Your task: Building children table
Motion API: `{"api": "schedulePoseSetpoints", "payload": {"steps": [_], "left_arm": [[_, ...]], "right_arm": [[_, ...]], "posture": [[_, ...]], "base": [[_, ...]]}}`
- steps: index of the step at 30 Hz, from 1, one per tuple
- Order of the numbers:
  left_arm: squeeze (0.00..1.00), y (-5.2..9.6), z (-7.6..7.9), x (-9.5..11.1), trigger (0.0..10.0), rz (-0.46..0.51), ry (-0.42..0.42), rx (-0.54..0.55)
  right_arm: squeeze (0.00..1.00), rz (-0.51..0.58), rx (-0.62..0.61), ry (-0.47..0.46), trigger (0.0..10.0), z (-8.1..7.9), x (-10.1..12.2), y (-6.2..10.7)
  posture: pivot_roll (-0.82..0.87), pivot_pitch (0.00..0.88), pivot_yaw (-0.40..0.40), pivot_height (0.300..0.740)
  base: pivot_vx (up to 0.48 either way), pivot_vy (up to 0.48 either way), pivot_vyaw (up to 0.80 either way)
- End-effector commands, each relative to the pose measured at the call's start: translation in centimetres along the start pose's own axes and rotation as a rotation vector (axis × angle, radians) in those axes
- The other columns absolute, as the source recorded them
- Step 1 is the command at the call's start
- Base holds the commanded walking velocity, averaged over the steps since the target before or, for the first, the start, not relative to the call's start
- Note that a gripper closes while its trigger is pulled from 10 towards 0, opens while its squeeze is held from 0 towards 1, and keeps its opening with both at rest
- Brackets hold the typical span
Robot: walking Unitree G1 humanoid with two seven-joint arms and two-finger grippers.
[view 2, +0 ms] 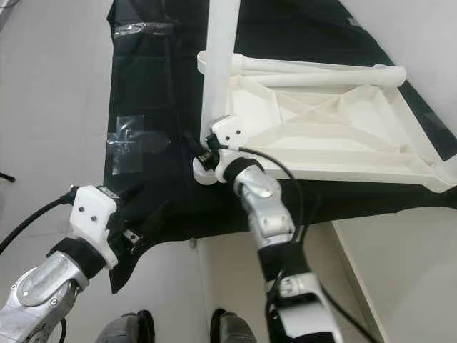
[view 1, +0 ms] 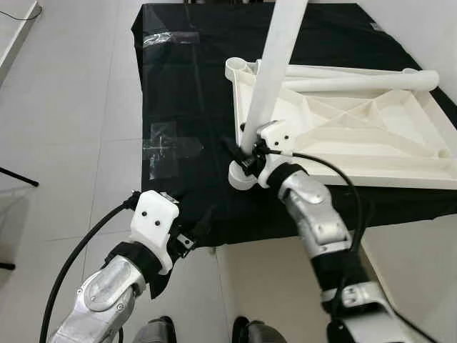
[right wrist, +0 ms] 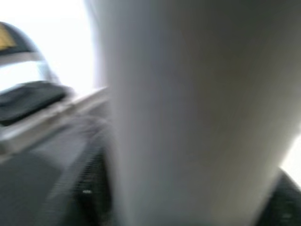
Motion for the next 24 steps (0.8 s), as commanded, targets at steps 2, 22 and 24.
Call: {"api": "schedulePoseSetpoints", "payload": {"steps": [2, 22, 24], "left_arm": [[0.0, 0.1, 0.2, -0.3, 10.0, -0.014, -0.002, -0.01], [0.0, 0.1, 0.4, -0.1, 10.0, -0.011, -0.001, -0.016], [0.0, 0.1, 0.5, -0.1, 10.0, -0.011, -0.001, -0.017]], "right_arm": [[0.0, 0.029, 0.198, -0.006, 10.0, -1.6, 2.0, 0.1], [0.0, -0.149, 0.629, 0.103, 0.0, -2.7, 3.2, 0.2], [0.0, -0.157, 0.613, 0.108, 0.0, -2.5, 2.7, 0.1]], "posture": [[0.11, 0.241, -0.096, 0.74], [0.13, 0.244, -0.098, 0.74], [0.13, 0.243, -0.099, 0.74]], "base": [[0.0, 0.0, 0.0], [0.0, 0.0, 0.0], [0.0, 0.0, 0.0]]}}
Point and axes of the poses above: a point about 5 cm out from each wrist's last joint towards the gripper, its own y axis pointing back from the gripper into the wrist, its own x axis along the axis of the wrist's last joint, z = x × y, the point moved 5 cm from there along -y, pointing out of the wrist towards the gripper, and after that the axes turned 13 degrees about -y, right-handed, at the moved point
